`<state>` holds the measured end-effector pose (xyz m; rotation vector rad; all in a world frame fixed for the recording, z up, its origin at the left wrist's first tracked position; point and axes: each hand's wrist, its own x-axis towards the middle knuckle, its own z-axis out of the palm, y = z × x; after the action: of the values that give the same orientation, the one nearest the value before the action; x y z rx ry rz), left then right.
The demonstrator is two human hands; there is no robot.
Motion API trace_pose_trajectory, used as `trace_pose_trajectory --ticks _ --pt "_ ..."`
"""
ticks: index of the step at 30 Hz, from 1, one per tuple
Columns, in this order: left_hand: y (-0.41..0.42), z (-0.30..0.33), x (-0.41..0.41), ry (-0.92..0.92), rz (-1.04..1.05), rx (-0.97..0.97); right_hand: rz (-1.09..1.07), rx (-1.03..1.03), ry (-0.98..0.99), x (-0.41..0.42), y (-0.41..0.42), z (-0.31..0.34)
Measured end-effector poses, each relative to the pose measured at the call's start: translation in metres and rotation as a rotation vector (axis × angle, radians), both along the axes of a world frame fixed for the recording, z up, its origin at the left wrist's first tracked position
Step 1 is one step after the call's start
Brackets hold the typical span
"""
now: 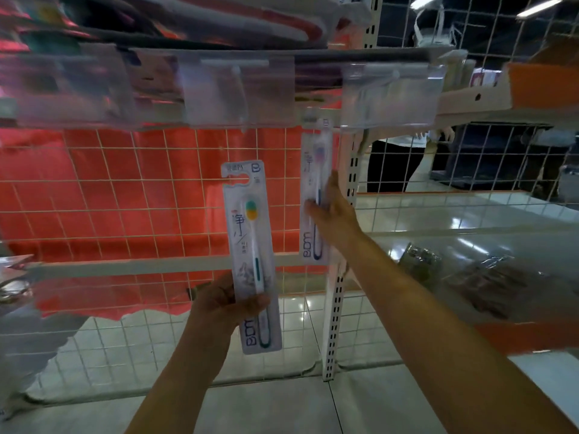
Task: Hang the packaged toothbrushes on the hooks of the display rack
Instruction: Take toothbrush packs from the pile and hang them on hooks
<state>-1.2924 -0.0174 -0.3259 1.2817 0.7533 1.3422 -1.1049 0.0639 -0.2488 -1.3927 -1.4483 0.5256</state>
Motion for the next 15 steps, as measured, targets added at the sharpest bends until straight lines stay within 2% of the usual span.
trace_pose_trajectory --ticks 2,5,9,12,15 --pt "0.002 0.005 -0.006 0.014 -0.001 0.018 -0.032 -0.057 -0.037 0.004 0.02 0.008" --pt "0.005 0.012 -0.013 0.04 -0.01 0.052 -0.077 -0.115 -0.229 0.012 0.039 0.018" --pt "0.003 0.012 -0.009 0.041 -0.032 0.043 -0.106 -0.185 -0.373 0.02 0.042 0.027" --pt "-0.001 0.009 0.0 0.049 -0.037 0.038 -0.09 -0.229 -0.317 0.022 0.032 0.022" --pt "-0.005 0.007 0.008 0.072 -0.015 0.031 -0.118 -0.079 -0.306 0.012 -0.009 0.004"
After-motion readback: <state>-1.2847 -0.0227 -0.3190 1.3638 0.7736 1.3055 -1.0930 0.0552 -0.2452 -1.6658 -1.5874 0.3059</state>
